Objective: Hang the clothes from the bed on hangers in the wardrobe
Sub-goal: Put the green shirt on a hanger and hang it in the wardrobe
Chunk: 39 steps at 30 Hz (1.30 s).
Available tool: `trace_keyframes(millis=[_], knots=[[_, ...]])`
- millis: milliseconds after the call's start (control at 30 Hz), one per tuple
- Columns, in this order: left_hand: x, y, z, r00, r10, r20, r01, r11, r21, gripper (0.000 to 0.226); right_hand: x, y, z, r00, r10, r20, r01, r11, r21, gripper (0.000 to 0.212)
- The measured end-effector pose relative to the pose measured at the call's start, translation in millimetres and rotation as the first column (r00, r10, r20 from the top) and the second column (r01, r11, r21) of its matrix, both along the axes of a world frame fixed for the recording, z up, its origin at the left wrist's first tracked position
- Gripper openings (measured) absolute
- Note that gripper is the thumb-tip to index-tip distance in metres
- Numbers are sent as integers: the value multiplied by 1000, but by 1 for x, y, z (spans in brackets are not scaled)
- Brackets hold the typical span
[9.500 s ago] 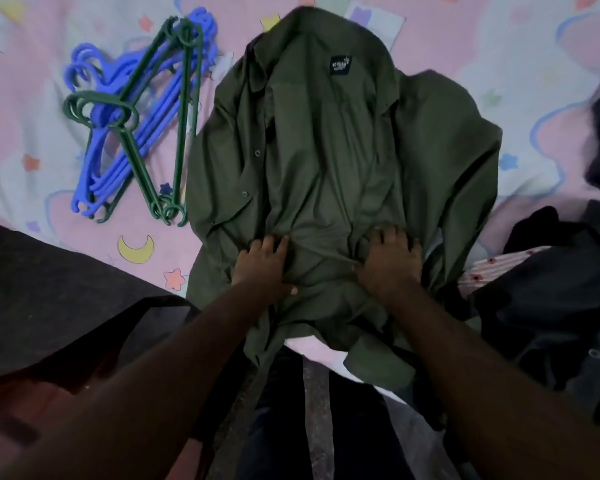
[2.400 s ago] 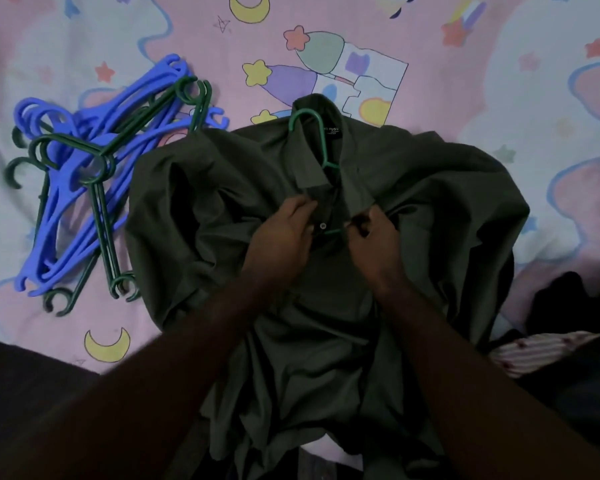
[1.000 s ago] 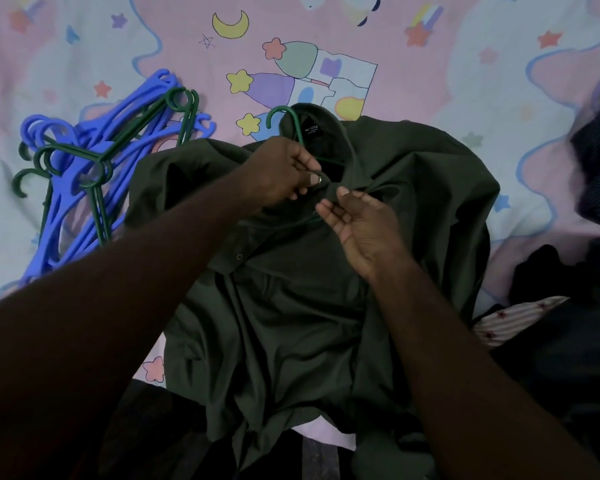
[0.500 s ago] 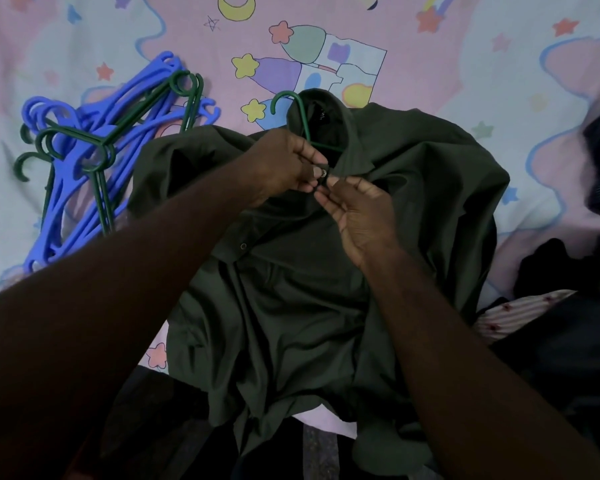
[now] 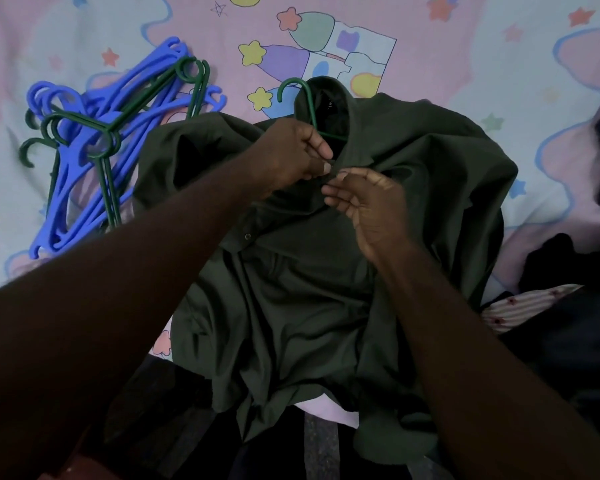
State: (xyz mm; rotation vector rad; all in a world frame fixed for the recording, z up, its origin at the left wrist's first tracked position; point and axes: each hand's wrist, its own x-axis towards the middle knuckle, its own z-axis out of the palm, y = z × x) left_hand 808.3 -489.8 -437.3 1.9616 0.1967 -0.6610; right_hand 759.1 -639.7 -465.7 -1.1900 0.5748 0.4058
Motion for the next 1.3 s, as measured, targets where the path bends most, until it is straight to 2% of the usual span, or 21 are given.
trace_keyframes(millis=[67,133,233,333,400,500,567,633,700,767,833,900,967,1100,1133,1200,1267,1300], knots=[[0,1,0,1000,-13,2,13,1000,-2,11,0,-2,0,1000,21,11,-22,1000,12,12],[0,0,0,1000,-18,0,18,1000,3,10,0,-2,0,999,43,20,-42,998,-46,11],[-1,-3,0,1000,6,-5,-6,1000,-10,12,1,2,1,996,63,59,-51,980,-194,14],[-1,-6,-1,999,51,-16,-52,998,-44,13,1,5,-1,989,90,117,-38,922,-386,13],[-3,-8,-3,996,83,-35,-86,993,-76,8,0,9,-3,983,115,144,-23,854,-520,8],[-8,-10,-4,991,114,-73,-124,982,-145,5,-4,12,-4,958,201,204,12,683,-730,13],[-11,-11,-7,995,91,-40,-95,989,-113,8,-5,15,-2,930,285,232,39,552,-833,16],[-13,-9,-8,996,92,-10,-93,992,-86,10,-7,18,-3,912,333,239,56,476,-878,18],[-13,-6,-9,995,103,-20,-104,989,-102,11,-7,20,-3,905,341,253,52,502,-863,14],[-12,-2,-8,994,94,-62,-102,983,-154,11,-6,19,-2,915,303,266,25,616,-787,9],[-10,2,-7,993,61,-104,-81,976,-202,14,-2,14,0,951,219,220,-36,781,-623,15],[-8,5,-7,993,23,-119,-49,974,-220,16,1,10,3,982,144,122,-87,917,-388,19],[-5,5,-6,994,-13,-105,-8,981,-194,18,5,8,5,990,135,36,-123,965,-232,22],[3,4,-5,997,-34,-75,20,984,-176,16,16,3,7,990,137,-39,-140,987,-74,22],[6,3,-7,999,-31,-26,27,990,-138,15,20,2,6,990,135,-33,-138,987,-83,21],[11,2,-13,985,36,168,-38,999,9,10,29,0,3,994,106,-3,-104,976,-193,18],[12,1,-23,913,215,348,-259,962,87,13,37,-8,-4,996,74,50,-49,922,-385,15],[9,1,-27,866,308,393,-369,925,89,17,39,-14,-8,991,101,93,-39,859,-510,11]])
